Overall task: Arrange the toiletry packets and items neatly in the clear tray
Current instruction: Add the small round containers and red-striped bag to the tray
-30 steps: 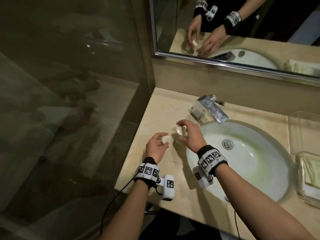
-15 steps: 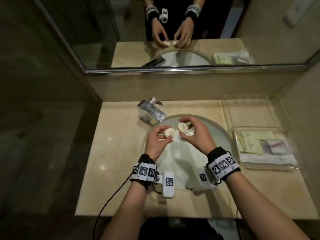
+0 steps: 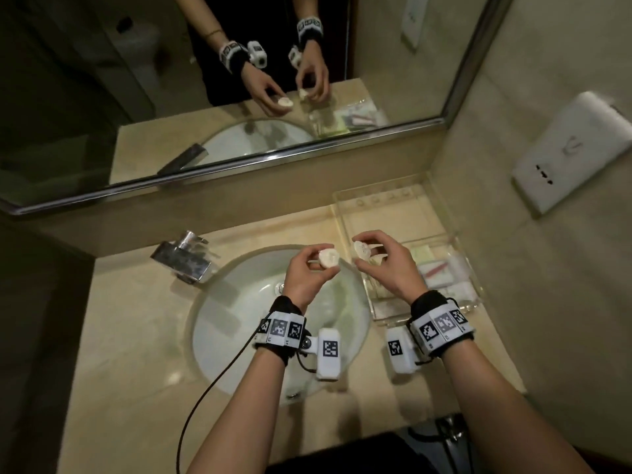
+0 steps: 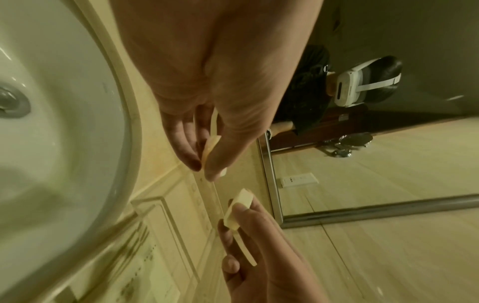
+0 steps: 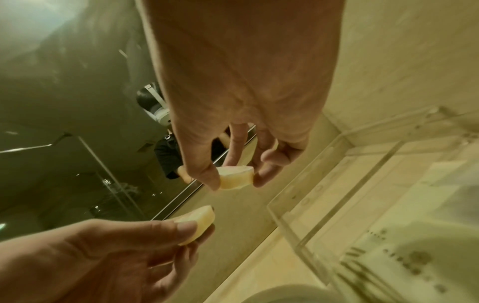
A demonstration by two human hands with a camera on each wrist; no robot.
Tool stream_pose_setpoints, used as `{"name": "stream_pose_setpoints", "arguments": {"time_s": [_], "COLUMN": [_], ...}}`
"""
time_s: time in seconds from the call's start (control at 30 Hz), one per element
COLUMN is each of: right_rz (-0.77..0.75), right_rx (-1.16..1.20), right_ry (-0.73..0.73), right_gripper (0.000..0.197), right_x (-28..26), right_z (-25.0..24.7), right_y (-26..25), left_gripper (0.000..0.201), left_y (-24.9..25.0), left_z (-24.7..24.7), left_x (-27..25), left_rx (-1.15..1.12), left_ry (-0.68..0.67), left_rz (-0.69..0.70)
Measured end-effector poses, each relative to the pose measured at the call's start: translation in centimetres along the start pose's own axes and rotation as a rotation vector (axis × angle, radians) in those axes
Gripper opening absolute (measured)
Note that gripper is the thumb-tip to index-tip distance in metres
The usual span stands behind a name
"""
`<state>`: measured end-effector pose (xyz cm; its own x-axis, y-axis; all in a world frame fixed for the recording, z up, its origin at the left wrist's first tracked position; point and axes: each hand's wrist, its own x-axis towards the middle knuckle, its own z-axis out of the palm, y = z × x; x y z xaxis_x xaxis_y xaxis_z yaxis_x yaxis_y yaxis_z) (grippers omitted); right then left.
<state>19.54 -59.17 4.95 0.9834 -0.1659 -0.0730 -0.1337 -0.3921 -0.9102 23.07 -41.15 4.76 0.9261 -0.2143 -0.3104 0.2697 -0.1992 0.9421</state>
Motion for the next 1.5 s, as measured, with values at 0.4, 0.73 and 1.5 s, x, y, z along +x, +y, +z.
{"name": "stream_pose_setpoints", "arguments": {"time_s": [0.4,0.73,1.5], "right_rz": [0.174,0.199,0.514], "right_rx": [0.191,0.245,-0.048], "right_ry": [0.074,0.113,0.350], "right_gripper": [0.035,0.043,0.031], "right_x": [0.0,-1.3,1.4], "right_z": [-7.2,-8.4,-11.7], "right_y": [4.2,5.4,12.0], "left_gripper": [0.049,0.050,0.037], "left_y": [2.0,0.6,-0.4], "left_z": [8.0,9.4,15.2], "left_x": [2.7,2.6,5.5], "left_rx": [-0.093,-0.269,0.246], "left_ry": [-0.148,-0.316,-0.254], "left_rz": [-0.037,-0.089,-0.094]}}
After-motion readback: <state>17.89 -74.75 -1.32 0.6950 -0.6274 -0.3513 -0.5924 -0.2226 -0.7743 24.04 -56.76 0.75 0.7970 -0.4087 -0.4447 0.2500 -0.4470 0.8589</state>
